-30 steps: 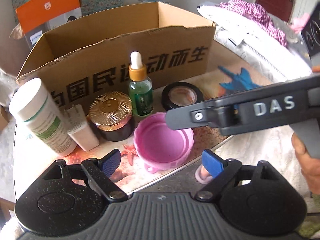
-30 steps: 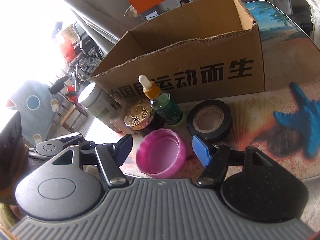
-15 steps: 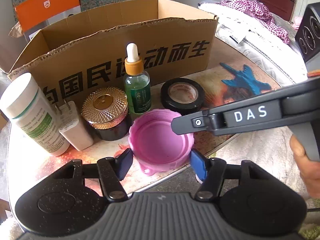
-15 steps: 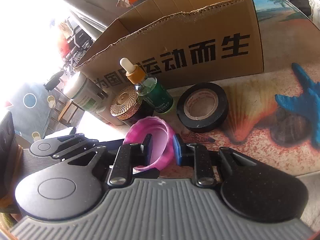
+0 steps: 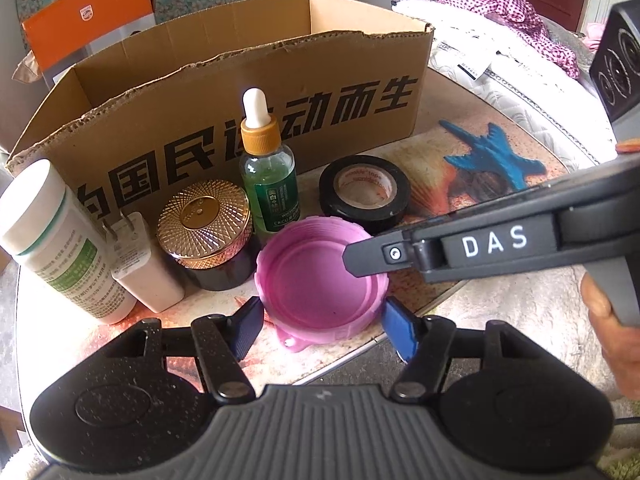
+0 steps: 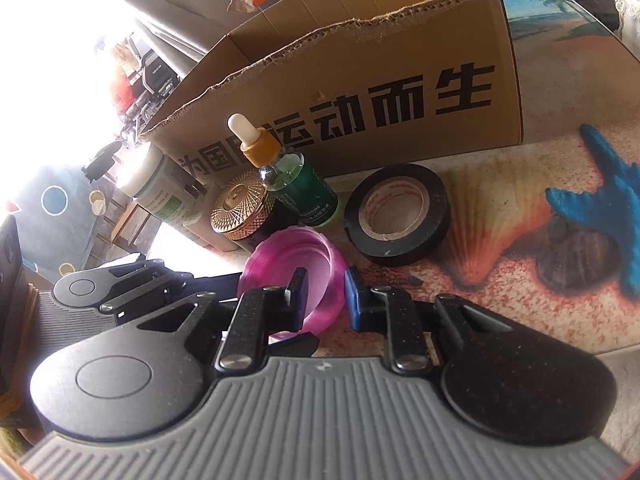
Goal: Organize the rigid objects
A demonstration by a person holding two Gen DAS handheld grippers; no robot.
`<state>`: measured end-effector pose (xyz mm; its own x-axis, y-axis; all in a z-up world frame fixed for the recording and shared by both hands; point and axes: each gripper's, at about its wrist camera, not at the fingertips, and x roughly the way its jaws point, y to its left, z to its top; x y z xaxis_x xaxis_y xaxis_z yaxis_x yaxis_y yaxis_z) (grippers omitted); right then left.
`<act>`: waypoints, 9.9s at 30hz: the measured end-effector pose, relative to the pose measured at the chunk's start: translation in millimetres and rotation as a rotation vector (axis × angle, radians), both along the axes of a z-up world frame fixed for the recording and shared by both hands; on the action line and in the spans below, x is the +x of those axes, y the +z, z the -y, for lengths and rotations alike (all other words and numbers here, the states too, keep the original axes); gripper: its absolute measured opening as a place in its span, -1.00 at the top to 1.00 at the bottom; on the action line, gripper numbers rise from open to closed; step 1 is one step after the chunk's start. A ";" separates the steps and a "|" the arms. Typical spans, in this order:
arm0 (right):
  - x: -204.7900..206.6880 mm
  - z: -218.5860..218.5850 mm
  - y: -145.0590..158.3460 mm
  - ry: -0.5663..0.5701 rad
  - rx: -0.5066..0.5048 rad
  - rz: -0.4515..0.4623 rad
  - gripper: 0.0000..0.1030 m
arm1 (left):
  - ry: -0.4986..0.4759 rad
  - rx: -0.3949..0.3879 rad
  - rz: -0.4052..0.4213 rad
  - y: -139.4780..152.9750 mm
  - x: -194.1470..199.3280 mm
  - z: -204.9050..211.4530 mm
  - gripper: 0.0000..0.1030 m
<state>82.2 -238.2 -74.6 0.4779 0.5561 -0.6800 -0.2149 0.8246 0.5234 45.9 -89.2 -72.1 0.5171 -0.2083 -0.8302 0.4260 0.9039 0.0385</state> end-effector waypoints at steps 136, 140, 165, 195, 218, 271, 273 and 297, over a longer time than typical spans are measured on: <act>33.4 42.7 -7.0 -0.134 -0.033 0.078 0.43 | -0.090 0.000 0.095 -6.9 18.5 49.6 -0.33; 42.0 39.0 -14.1 -0.125 -0.046 0.064 0.51 | -0.086 -0.022 0.082 -7.7 24.2 48.4 -0.33; 8.6 40.6 -17.8 -0.096 0.008 0.022 0.48 | -0.114 -0.053 0.007 -2.3 -11.0 37.5 -0.31; 9.1 41.1 -18.5 -0.092 0.004 0.032 0.49 | -0.083 -0.059 0.042 -5.8 13.5 41.0 -0.33; 7.4 37.9 -17.3 -0.073 -0.019 0.041 0.51 | -0.085 -0.030 0.039 -4.9 9.5 46.0 -0.31; -22.7 23.2 74.9 -0.060 -0.043 0.239 0.51 | -0.017 -0.086 0.220 86.4 -23.6 24.2 -0.31; -20.6 20.2 93.3 -0.049 -0.051 0.288 0.51 | -0.010 -0.088 0.261 103.4 -20.7 21.4 -0.31; 147.2 31.3 160.6 0.051 0.104 0.278 0.56 | 0.097 -0.123 0.190 157.5 114.9 -14.3 -0.19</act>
<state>229.4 -269.4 86.0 0.6073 0.6440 -0.4653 -0.4013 0.7541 0.5200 160.8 -74.9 85.5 0.6844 -0.2434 -0.6873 0.3323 0.9432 -0.0031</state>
